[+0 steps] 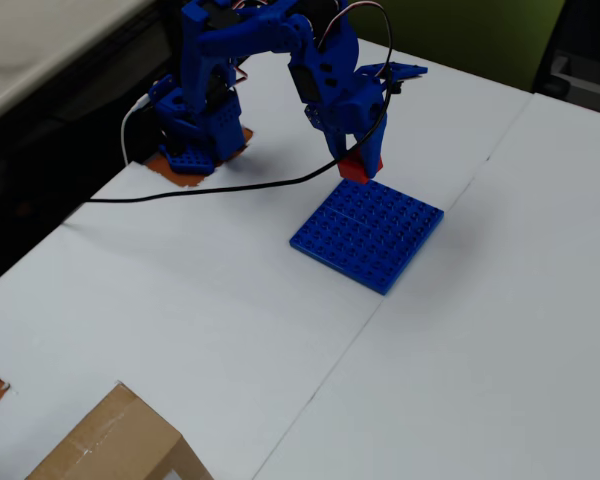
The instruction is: Pick up the 2x2 red block and go up the 8x8 blue block.
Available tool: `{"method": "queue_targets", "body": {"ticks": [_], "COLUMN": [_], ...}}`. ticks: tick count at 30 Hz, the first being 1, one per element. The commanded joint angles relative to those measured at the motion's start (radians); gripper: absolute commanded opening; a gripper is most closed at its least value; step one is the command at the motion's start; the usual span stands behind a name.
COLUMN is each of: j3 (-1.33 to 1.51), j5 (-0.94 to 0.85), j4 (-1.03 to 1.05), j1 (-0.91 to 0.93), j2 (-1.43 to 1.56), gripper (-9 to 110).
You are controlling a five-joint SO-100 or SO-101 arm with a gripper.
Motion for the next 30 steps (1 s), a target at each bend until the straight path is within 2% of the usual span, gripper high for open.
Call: {"method": "queue_targets", "body": {"ticks": [1,30], "j3": [-0.043,-0.038], "j5": [-0.327,-0.316], "j4": [-0.014,-0.017], "j1": [-0.012,-0.021], "j2": [0.009,0.009], "gripper": [5,5]}}
